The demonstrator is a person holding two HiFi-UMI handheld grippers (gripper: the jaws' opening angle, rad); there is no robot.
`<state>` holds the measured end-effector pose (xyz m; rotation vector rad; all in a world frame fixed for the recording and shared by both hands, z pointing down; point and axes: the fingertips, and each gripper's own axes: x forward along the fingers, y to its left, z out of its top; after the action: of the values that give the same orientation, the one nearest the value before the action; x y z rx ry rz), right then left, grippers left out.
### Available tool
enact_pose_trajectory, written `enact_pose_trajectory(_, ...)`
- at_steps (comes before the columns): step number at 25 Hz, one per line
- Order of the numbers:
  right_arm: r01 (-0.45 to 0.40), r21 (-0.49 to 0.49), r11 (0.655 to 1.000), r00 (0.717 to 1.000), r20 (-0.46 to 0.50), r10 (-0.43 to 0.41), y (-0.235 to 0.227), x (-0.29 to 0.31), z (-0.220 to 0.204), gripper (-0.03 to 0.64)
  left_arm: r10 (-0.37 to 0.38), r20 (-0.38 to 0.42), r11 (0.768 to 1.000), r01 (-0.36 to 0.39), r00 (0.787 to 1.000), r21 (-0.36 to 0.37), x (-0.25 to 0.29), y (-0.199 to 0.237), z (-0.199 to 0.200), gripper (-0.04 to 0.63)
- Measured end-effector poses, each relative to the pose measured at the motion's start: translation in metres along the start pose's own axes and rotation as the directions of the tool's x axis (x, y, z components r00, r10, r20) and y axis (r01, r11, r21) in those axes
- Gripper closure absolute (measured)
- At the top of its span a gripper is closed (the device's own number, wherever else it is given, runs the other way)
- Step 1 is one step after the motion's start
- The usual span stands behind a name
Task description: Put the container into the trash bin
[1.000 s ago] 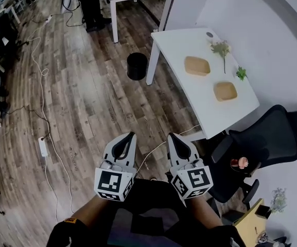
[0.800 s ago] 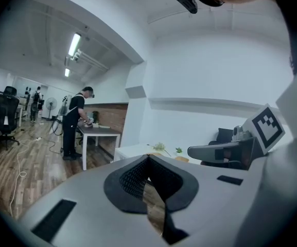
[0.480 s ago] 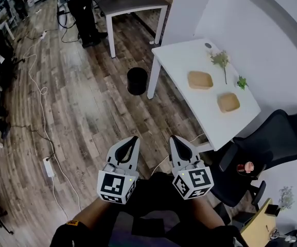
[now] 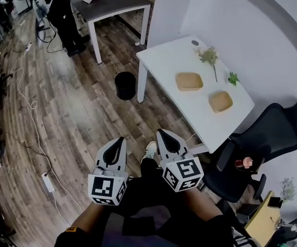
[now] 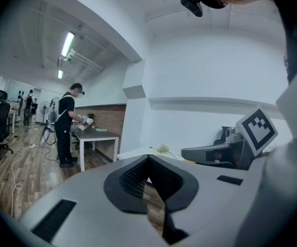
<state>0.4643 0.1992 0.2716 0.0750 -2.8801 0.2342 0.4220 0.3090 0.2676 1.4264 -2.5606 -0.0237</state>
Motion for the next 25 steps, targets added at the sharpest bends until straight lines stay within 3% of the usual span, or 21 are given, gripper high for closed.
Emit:
enact_pose_trajectory(12,0.112,0.044,0.993,0.992,-0.054,-0.11,-0.135,0.086,0.013,0.603,-0.091,-0.077,0.995,0.094,0.993,0.037,0.176,-0.001,0.02,0.588)
enact_pose_trajectory(21,0.171,-0.024,0.985,0.978,-0.118,-0.173,-0.225,0.133,0.02,0.601,-0.124,-0.132,0.986,0.137,0.984,0.093,0.282,-0.014,0.033,0.588)
enact_pose_trajectory(25,0.173,-0.042,0.984,0.971,-0.161,-0.178,-0.258,0.153,0.016,0.547,-0.125,-0.163,0.982,0.146,0.979,0.12,0.321,-0.019,0.033,0.588)
